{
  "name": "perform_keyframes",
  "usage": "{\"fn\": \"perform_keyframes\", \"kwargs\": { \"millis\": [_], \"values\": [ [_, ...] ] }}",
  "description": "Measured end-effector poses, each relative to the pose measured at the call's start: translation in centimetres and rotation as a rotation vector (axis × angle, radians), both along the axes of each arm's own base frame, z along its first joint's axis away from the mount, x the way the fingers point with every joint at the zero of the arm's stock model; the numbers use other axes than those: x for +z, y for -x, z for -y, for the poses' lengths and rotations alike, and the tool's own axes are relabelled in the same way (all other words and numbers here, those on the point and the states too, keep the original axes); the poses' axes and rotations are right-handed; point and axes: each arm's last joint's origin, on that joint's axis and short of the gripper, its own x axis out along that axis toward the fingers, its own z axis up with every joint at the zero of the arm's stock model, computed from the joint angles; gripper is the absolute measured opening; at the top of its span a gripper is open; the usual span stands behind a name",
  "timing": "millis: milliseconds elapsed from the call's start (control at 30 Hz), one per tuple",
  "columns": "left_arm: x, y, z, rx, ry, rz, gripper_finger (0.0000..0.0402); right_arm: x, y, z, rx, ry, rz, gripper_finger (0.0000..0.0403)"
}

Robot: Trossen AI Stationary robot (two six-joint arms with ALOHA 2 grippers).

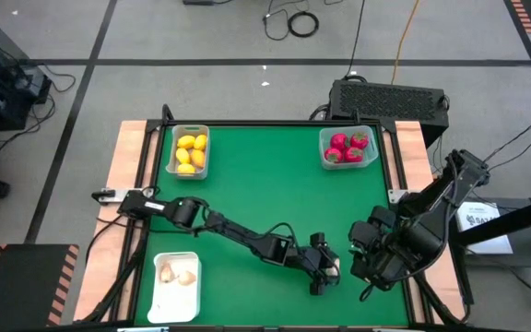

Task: Sort produce into baskets
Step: Put the garlic into the white bin

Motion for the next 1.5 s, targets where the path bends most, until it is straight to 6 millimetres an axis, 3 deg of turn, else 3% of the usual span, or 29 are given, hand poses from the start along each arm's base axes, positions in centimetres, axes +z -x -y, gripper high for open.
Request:
{"fn": "perform_keyframes", "kwargs": {
  "millis": [367, 933, 1500],
  "values": [
    [-1.8, 0.1, 0.4, -0.015, -0.011, -0.041, 0.0295, 0.0, 0.0, 0.0, 0.0, -0.003, -0.003, 0.027],
    [-1.9, 0.2, 0.4, 0.025, 0.021, -0.048, 0.0293, 0.0, 0.0, 0.0, 0.002, -0.002, -0.003, 0.027],
    [-1.4, 0.1, 0.3, 0.042, 0.057, -0.039, 0.02, 0.0, 0.0, -0.1, 0.004, -0.003, -0.002, 0.027]
  ]
}}
